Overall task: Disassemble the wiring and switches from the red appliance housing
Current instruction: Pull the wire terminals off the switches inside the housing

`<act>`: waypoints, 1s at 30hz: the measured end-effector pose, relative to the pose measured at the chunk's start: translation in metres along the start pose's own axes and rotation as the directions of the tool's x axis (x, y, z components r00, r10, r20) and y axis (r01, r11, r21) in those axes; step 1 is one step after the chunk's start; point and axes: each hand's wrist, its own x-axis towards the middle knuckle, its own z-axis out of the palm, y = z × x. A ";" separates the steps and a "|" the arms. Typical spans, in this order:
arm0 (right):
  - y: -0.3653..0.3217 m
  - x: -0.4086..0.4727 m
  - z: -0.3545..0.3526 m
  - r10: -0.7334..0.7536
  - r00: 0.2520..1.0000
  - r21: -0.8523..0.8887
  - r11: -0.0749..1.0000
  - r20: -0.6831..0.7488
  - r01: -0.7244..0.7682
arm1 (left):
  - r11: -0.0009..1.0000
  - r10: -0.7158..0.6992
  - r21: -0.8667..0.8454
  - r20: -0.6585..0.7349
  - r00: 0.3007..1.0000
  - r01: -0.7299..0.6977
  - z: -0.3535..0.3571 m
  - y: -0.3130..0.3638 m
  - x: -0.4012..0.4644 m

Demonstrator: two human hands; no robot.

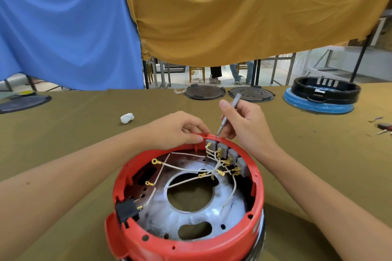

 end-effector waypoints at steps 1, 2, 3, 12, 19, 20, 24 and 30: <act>0.000 0.000 0.001 -0.011 1.000 0.019 1.000 0.025 0.011 | 0.999 -0.014 0.051 0.006 1.000 0.014 -0.002 -0.001 -0.003; 0.000 0.000 0.002 -0.017 0.999 0.043 0.999 0.049 0.015 | 0.993 -0.042 0.112 0.002 0.999 0.041 -0.004 -0.004 -0.007; 0.000 0.001 0.002 -0.020 0.997 0.067 0.998 0.070 0.015 | 0.984 -0.086 0.153 -0.013 0.996 0.087 -0.005 -0.008 -0.011; 0.002 -0.001 0.006 0.003 0.999 0.092 0.996 0.036 -0.006 | 0.966 -0.164 0.190 -0.066 0.984 0.174 -0.008 -0.013 -0.014; 0.001 -0.002 0.006 -0.019 1.000 0.072 0.997 0.001 0.018 | 0.943 -0.334 -0.033 -0.096 0.938 0.332 0.000 0.011 -0.009; 0.001 -0.002 0.006 -0.021 1.000 0.060 0.998 0.010 0.021 | 0.931 -0.364 -0.054 -0.071 0.929 0.361 0.003 0.015 -0.011; 0.001 -0.005 0.006 -0.049 0.998 0.013 0.999 0.033 0.049 | 0.876 -0.470 -0.150 -0.055 0.881 0.458 0.011 0.029 -0.011; -0.001 -0.007 0.007 -0.160 0.987 -0.080 0.984 0.005 0.159 | 0.833 -0.532 -0.177 -0.001 0.847 0.524 0.014 0.041 -0.006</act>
